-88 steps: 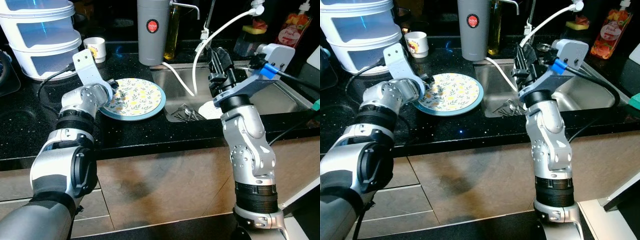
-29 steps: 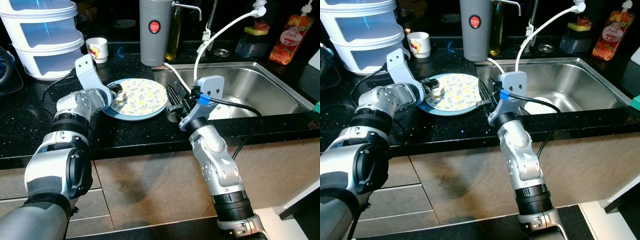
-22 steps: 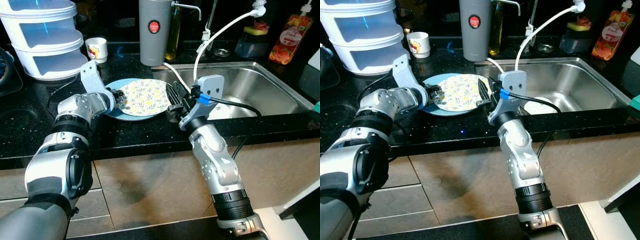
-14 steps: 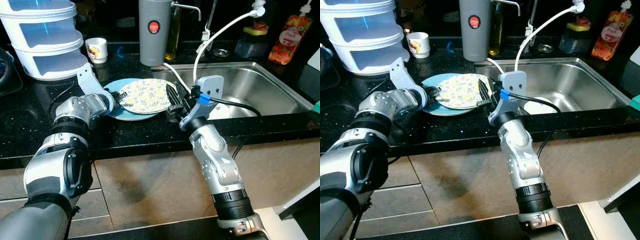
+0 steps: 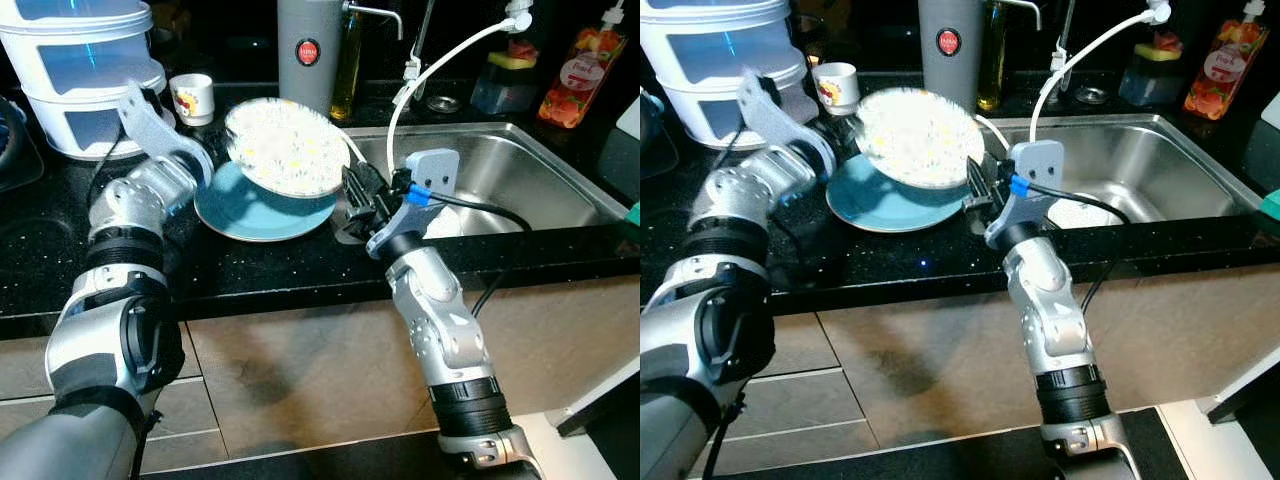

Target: Kitchen organization

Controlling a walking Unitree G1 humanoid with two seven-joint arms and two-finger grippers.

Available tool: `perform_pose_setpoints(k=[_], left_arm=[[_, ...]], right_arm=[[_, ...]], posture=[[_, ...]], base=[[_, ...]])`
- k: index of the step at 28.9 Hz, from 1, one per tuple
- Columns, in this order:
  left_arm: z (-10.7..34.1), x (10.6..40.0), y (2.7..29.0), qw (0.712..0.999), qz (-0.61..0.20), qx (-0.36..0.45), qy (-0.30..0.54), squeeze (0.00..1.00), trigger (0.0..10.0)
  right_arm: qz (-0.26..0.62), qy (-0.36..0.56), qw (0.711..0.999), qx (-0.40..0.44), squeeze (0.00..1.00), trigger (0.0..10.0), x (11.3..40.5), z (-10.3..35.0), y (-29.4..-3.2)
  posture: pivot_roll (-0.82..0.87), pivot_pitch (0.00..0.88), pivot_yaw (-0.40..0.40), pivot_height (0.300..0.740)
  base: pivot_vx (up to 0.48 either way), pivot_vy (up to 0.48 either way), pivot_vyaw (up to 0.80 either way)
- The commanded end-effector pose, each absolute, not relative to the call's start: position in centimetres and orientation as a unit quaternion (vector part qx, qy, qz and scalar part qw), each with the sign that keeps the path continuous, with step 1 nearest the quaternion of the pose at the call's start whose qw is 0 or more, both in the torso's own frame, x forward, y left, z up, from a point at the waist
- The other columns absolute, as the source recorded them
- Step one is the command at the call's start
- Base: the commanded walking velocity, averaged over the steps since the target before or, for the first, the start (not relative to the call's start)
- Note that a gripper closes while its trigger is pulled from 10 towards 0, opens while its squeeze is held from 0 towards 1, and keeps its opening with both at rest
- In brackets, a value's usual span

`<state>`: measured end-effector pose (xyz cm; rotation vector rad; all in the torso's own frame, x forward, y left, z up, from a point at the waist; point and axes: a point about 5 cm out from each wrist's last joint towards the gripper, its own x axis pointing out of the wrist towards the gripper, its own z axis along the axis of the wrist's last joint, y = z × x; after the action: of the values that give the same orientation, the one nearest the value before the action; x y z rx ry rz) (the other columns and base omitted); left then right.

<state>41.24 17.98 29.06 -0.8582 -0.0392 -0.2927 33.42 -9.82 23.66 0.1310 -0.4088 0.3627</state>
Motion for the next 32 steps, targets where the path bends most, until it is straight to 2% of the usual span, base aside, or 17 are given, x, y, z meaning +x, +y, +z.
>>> perform_pose_setpoints(k=[1, 5, 6, 9, 11, 12, 13, 16, 19, 22, 25, 32], left_arm=[[30.0, 40.9, 18.1, 0.888, -0.167, -0.426, -0.047, 0.0, 0.0], [31.7, 39.9, 18.4, 0.875, -0.211, -0.423, -0.106, 0.0, 0.0], [32.6, 39.4, 18.4, 0.867, -0.237, -0.419, -0.129, 0.0, 0.7], [32.9, 39.2, 18.2, 0.865, -0.247, -0.416, -0.136, 0.0, 0.9], [33.1, 39.1, 17.9, 0.862, -0.258, -0.413, -0.139, 0.0, 0.9], [33.1, 39.1, 17.9, 0.862, -0.258, -0.413, -0.139, 0.0, 0.9], [33.3, 38.9, 17.4, 0.856, -0.278, -0.412, -0.142, 0.0, 0.0], [33.4, 38.7, 17.1, 0.853, -0.289, -0.411, -0.142, 0.0, 0.0], [33.5, 38.3, 16.3, 0.845, -0.306, -0.414, -0.142, 0.0, 0.0], [33.5, 38.1, 16.1, 0.842, -0.312, -0.417, -0.143, 0.0, 0.0], [33.4, 37.7, 15.7, 0.834, -0.323, -0.423, -0.143, 0.0, 0.0], [33.5, 37.2, 15.0, 0.826, -0.34, -0.425, -0.143, 0.0, 0.0]], right_arm=[[0.168, -0.221, 0.958, 0.07, 0.0, 10.0, 33.4, 24.7, -10.5], [0.149, -0.245, 0.955, 0.08, 0.0, 10.0, 33.3, 26.1, -11.9], [0.143, -0.262, 0.948, 0.11, 0.0, 10.0, 33.2, 27.1, -12.7], [0.143, -0.268, 0.943, 0.138, 0.0, 10.0, 33.2, 27.6, -13.0], [0.152, -0.273, 0.928, 0.203, 0.0, 10.0, 33.0, 28.3, -13.5], [0.152, -0.273, 0.928, 0.203, 0.0, 10.0, 33.0, 28.3, -13.5], [0.164, -0.277, 0.909, 0.263, 0.0, 10.0, 32.8, 28.7, -14.0], [0.18, -0.274, 0.895, 0.301, 0.0, 10.0, 32.7, 28.8, -14.1], [0.263, -0.264, 0.866, 0.334, 0.0, 10.0, 31.8, 28.9, -13.2], [0.303, -0.251, 0.852, 0.347, 0.0, 10.0, 31.3, 28.7, -12.5], [0.341, -0.213, 0.81, 0.426, 0.0, 10.0, 30.9, 28.1, -12.1], [0.325, -0.194, 0.792, 0.48, 0.0, 10.0, 31.5, 27.7, -12.7]], posture=[[0.03, 0.0, -0.016, 0.74], [0.03, 0.0, -0.016, 0.74], [0.03, 0.0, -0.02, 0.74], [0.03, 0.0, -0.02, 0.74], [0.03, 0.0, -0.015, 0.74], [0.03, 0.0, -0.015, 0.74], [0.03, 0.0, -0.015, 0.74], [0.02, 0.0, -0.008, 0.74], [0.02, 0.0, -0.005, 0.74], [0.02, 0.0, -0.005, 0.74], [0.03, 0.0, -0.009, 0.74], [0.03, 0.0, -0.011, 0.74]], base=[[0.0, 0.0, 0.0], [0.0, 0.0, 0.0], [0.0, 0.0, 0.0], [0.0, 0.0, 0.0], [0.0, 0.0, 0.0], [0.0, 0.0, 0.0], [0.0, 0.0, 0.0], [0.0, 0.0, 0.0], [0.0, 0.0, 0.0], [0.0, 0.0, 0.0], [0.0, 0.0, 0.0], [0.0, 0.0, 0.0]])
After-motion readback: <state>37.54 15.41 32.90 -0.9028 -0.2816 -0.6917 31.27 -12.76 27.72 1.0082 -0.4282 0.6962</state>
